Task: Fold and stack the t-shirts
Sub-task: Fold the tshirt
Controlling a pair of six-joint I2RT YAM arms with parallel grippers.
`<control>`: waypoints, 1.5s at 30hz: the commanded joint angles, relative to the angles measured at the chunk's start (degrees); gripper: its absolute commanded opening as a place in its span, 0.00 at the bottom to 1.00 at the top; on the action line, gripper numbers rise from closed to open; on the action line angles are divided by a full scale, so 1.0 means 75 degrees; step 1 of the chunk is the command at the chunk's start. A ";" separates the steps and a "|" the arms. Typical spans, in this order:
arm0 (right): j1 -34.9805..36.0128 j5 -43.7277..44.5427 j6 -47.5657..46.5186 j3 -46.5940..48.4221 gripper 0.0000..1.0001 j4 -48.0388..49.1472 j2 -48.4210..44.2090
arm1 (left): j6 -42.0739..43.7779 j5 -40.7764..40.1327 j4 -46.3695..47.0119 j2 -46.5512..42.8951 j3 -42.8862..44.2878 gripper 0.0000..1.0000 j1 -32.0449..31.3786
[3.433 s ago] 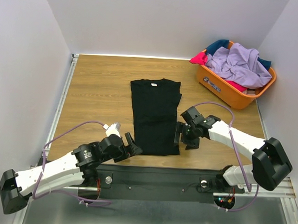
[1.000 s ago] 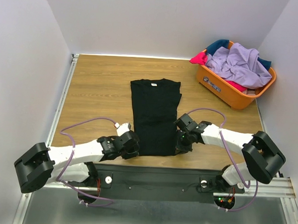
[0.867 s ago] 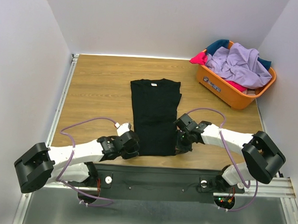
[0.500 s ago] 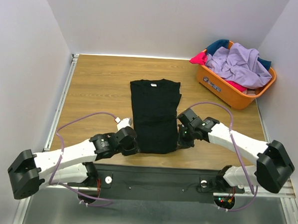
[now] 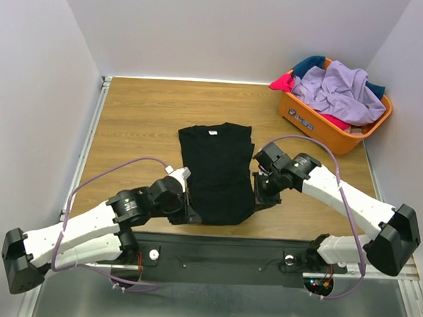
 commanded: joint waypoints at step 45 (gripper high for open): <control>-0.0644 0.2204 -0.0986 0.7129 0.00 -0.0288 0.4157 | 0.2574 0.3275 0.1116 0.2452 0.2356 0.00 0.5037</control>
